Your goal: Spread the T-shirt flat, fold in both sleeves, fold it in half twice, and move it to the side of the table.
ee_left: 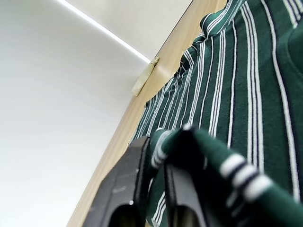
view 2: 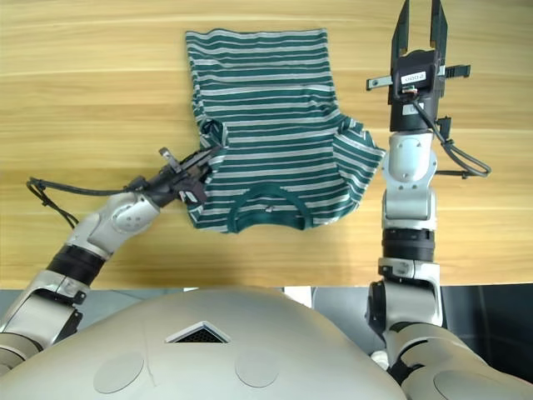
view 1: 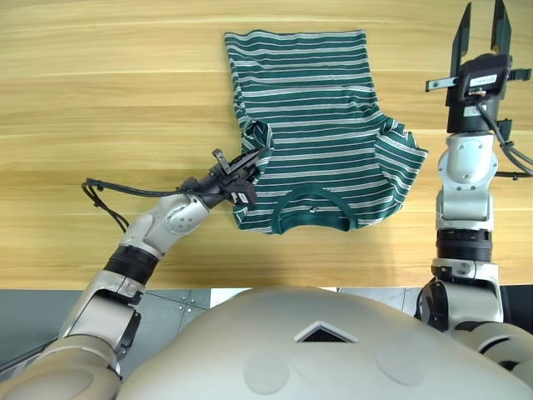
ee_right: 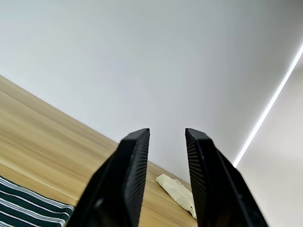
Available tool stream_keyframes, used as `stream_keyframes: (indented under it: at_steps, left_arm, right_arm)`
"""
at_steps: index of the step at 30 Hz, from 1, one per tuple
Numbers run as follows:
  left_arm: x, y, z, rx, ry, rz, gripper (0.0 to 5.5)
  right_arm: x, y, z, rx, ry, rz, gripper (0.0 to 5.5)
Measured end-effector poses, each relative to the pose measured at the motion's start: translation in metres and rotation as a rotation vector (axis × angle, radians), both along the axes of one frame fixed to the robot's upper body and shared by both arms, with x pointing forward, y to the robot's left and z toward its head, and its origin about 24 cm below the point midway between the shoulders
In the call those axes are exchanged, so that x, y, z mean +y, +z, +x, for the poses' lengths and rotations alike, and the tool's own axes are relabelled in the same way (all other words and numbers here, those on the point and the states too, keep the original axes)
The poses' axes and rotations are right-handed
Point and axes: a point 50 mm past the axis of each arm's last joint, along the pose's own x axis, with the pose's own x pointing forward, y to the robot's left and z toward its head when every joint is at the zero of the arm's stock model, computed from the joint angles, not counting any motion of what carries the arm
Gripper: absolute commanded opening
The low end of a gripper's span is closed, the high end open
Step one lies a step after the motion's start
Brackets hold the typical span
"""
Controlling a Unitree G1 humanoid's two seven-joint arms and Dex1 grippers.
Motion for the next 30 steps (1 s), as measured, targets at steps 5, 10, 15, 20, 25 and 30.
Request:
stream_keyframes:
  at_steps: [5,10,15,20,25,30]
  left_arm:
    - [-0.001,-0.007,0.0,0.056,-0.003,-0.015,1.95]
    - [-0.001,-0.013,-0.002,0.089,0.006,-0.026,2.69]
    - [0.006,-0.014,-0.003,0.091,0.03,-0.018,2.69]
    - [0.032,-0.007,-0.007,0.073,0.176,-0.105,2.69]
    - [0.037,0.013,0.002,-0.022,0.209,-0.167,2.69]
    - [0.036,0.032,0.004,-0.107,0.183,-0.206,2.69]
  right_arm:
    - [0.0,0.001,0.001,-0.004,0.001,0.0,1.39]
    - [-0.002,0.002,0.0,-0.005,-0.007,-0.046,1.39]
    - [-0.054,-0.01,-0.039,0.192,-0.002,-0.665,1.39]
    - [-0.09,-0.054,-0.119,0.68,0.065,-0.954,1.39]
    - [-0.064,-0.082,-0.153,0.832,0.174,-0.928,1.39]
    - [-0.048,-0.096,-0.126,0.776,0.211,-0.895,1.39]
